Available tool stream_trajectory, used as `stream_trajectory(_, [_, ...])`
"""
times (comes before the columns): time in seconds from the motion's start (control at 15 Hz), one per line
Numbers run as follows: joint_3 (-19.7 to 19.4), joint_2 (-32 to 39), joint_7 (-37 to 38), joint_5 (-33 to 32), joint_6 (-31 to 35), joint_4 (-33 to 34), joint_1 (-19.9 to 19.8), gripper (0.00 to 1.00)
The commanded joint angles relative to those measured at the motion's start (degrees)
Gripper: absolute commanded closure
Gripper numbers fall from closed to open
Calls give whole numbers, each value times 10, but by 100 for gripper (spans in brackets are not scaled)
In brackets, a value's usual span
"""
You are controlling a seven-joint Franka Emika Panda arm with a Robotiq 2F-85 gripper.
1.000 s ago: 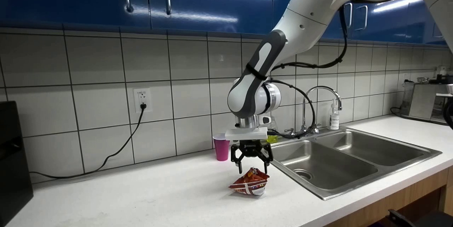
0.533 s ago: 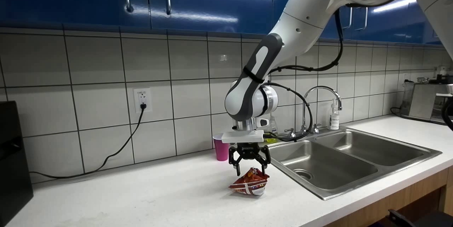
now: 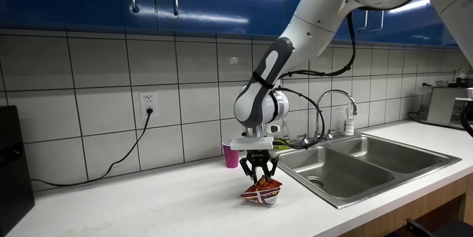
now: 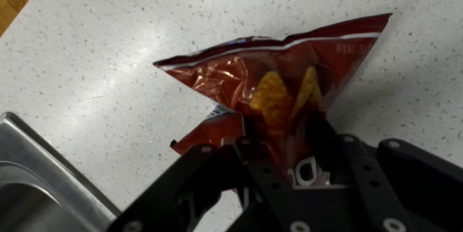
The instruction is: Put the red packet in the sink on the left.
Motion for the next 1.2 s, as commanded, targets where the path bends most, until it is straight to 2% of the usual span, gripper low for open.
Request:
stream_trajectory(0.0, [-1, 10, 16, -4, -3, 15, 0, 89])
stream_trajectory(0.13, [-2, 13, 15, -4, -4, 17, 0, 99])
stream_trajectory(0.2, [-2, 14, 14, -3, -4, 18, 0, 100])
stream_trajectory(0.6, [-1, 14, 12, -3, -3, 24, -1, 100])
stream_trajectory(1.13, [-2, -19, 8, -20, -9, 26, 5, 100])
